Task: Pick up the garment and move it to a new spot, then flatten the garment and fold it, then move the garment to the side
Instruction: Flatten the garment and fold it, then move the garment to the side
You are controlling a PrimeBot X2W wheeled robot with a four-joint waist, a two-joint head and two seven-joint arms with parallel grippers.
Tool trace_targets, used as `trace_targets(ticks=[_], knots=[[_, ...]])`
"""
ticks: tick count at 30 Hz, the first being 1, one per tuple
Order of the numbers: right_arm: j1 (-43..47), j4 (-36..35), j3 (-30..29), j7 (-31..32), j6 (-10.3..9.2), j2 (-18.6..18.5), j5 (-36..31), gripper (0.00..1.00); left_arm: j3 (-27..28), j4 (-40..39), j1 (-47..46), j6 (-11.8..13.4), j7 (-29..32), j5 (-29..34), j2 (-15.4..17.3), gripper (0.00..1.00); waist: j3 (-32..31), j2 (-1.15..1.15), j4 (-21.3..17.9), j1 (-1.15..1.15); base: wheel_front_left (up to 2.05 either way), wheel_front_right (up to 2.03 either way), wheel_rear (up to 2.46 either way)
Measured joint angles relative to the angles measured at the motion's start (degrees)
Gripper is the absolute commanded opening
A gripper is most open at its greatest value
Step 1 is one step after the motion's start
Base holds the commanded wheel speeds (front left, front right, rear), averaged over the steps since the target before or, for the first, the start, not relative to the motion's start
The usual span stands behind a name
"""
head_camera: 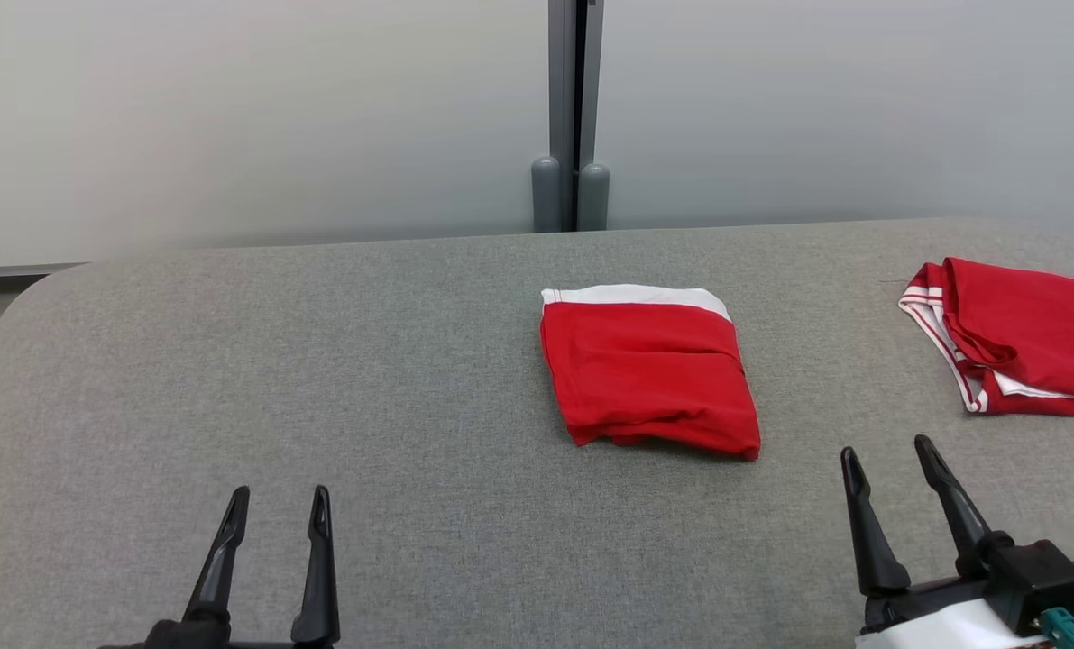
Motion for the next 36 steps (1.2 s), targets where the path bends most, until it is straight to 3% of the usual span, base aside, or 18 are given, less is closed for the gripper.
trace_targets(ticks=[32, 36], knots=[[0.0, 1.9, 0.4, 0.0, 0.00, 0.8, -0.1, 1.00, -2.1, -0.1, 0.6, 0.1, 0.0, 2.6, 0.0, 1.00, 0.4, 0.00, 2.0, 0.00, 0.00, 0.00, 0.00], [-2.2, 2.6, 1.1, 0.0, 0.00, 0.8, 4.5, 1.00, -2.8, -0.2, -0.5, -0.2, 0.0, 3.0, 0.0, 1.00, 1.7, 0.00, 2.9, 0.00, 0.00, 0.00, 0.00]])
